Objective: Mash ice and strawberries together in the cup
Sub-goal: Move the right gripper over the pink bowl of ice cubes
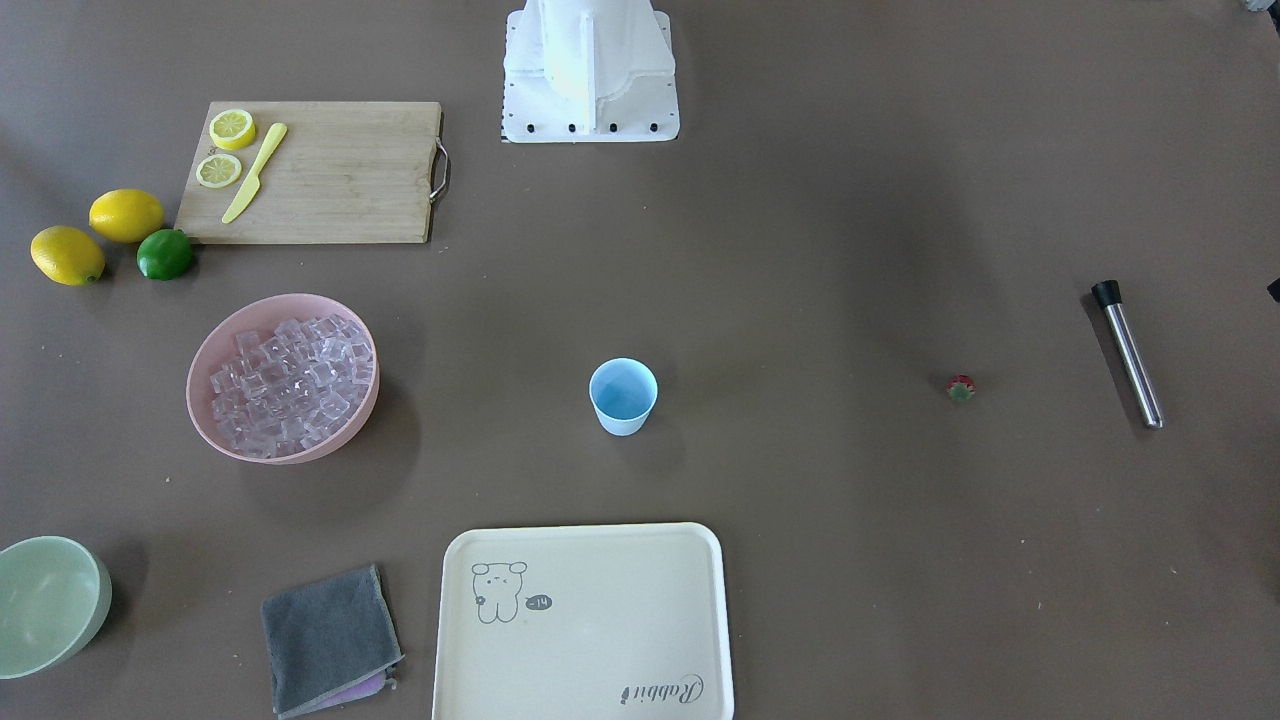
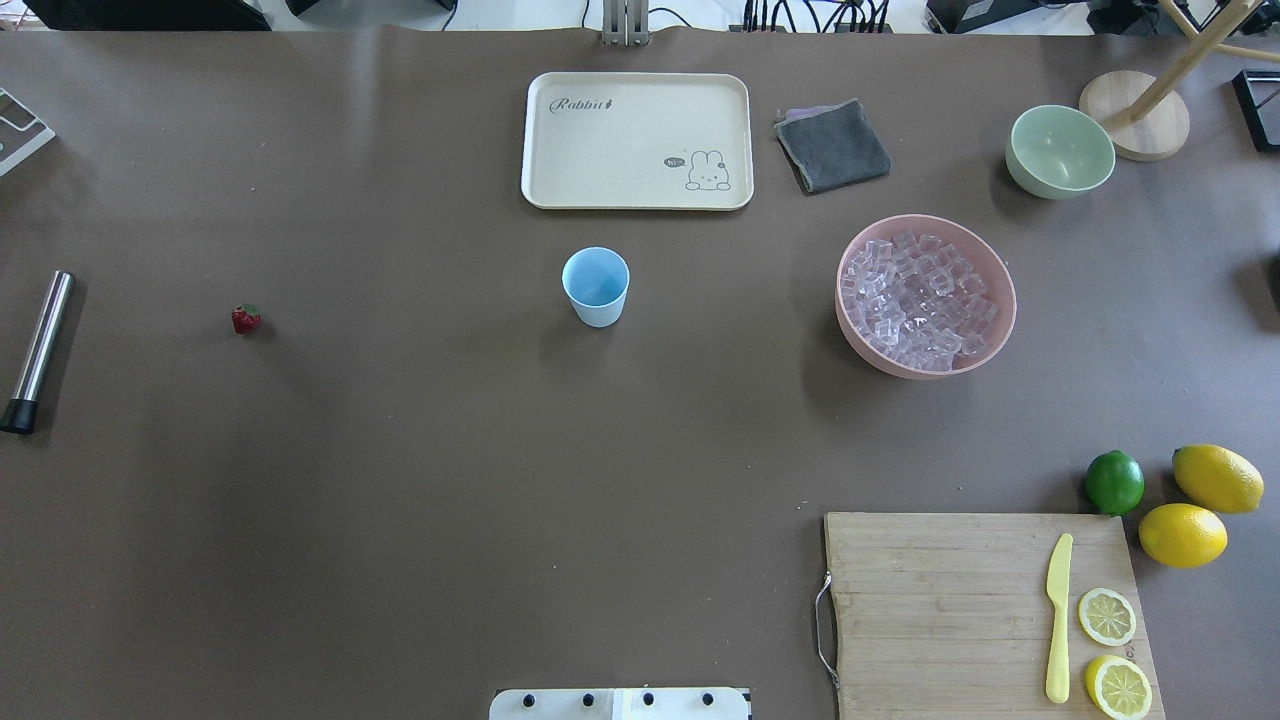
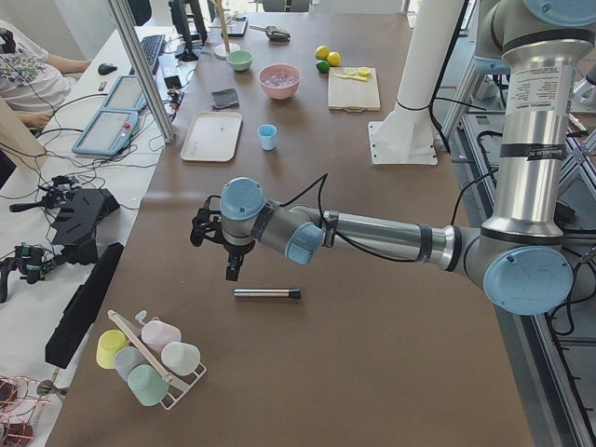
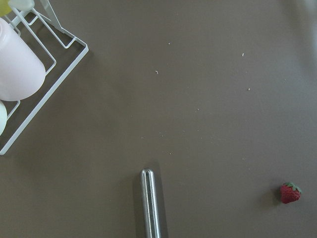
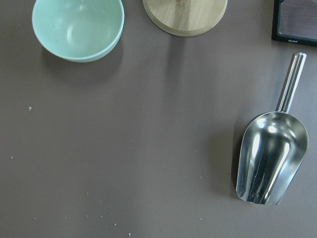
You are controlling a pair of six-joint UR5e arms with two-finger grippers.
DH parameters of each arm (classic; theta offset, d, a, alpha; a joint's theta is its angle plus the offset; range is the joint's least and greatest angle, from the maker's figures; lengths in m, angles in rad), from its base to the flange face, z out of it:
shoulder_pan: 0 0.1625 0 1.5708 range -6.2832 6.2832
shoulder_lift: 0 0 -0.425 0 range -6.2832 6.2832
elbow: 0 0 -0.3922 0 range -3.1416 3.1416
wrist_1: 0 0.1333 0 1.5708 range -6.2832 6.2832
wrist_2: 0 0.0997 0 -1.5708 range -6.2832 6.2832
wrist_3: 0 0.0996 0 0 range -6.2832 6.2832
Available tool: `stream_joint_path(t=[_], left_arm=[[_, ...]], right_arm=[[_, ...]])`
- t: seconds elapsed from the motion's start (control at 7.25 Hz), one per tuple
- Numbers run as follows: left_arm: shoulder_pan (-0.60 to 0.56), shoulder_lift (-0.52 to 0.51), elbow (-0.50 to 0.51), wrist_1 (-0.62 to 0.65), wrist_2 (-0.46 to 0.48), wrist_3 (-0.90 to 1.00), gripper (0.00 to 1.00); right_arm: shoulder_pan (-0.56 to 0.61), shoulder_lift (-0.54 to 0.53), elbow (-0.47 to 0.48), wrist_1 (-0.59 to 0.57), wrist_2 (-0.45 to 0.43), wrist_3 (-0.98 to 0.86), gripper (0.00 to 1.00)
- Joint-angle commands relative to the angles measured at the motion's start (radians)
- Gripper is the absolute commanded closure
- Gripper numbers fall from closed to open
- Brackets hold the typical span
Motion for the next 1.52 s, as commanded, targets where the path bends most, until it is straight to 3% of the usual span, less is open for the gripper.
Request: stream_joint_path(t=[0.0,0.41,0.69,1.1,1.38], left_arm=[[-0.001,0.001,0.003,0.001,0.001,0.002,0.03],[-0.001,0.001,0.002,-0.005,0.028,0.022,0.03],[-0.001,-0.001,-0.001,-0.007,0.028,0.022,0.03],[-0.001,0.001,0.002,-0.007,0.028,0.024,0.03],[-0.001,-0.001,0.000,-0.007,0.028,0.024,0.03]], right_arm=[[0.000,0.003,0.007,0.001,0.001,0.009,0.01],[-0.073,0.108,0.018,-0.002,0.010,0.172,0.01],[-0.219,0.220,0.024,0.004,-0.020,0.432,0.01],[-0.469,0.326,0.045,0.001,-0.233,0.639,0.03],[-0.556,0.340,0.053,-0.019,-0.334,0.663,0.06]])
